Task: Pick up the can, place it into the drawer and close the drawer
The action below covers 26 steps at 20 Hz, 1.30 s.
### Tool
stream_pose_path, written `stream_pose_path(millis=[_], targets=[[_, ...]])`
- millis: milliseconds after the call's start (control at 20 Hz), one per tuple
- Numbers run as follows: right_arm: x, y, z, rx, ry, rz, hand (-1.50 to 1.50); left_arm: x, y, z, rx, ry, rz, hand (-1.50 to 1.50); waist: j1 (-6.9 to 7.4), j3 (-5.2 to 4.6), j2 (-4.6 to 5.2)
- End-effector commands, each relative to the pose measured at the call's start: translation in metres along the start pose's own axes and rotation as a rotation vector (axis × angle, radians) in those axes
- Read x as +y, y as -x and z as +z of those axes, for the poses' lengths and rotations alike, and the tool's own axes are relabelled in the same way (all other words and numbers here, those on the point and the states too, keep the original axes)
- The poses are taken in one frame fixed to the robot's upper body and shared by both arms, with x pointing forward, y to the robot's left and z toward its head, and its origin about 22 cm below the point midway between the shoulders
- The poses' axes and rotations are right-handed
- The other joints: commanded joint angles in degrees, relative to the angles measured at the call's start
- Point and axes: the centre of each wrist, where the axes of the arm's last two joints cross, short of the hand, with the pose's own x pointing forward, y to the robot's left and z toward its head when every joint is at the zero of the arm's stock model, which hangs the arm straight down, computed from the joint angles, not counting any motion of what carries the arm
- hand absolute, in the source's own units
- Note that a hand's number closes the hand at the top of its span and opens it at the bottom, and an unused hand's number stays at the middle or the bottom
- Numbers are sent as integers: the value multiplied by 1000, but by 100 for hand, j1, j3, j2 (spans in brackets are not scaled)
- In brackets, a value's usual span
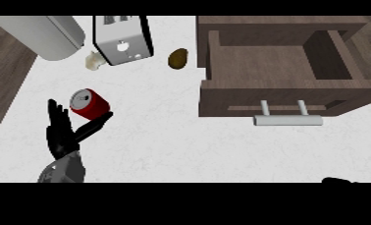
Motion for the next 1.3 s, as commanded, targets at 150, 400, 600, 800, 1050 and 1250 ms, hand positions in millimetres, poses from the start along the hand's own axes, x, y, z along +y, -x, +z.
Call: stream_pose_path(millis=[150,400,600,800,1050,1250], targets=[[-3,-4,2,-16,-16,-15,-150,-1,13,-19,-4,7,5,-150,-18,-1,6],[-18,-7,-5,7,3,1,-150,12,23,-25,-40,22,31,-150,-48,-5,17],[-14,-17,10,-6,-16,15,-150,7,9,-37,-19,131,25,-150,-61,-3,7],[-16,-16,-6,-30,-4,17,-150,-1,16,-35,-38,142,27,-150,-107,-10,37],[-6,-14,-10,-25,11,0,-150,-4,9,-42,-45,218,108,150,-78,-8,33],[-5,-12,-21,-34,7,13,-150,-17,-14,-59,-66,233,129,150,-76,-8,37]])
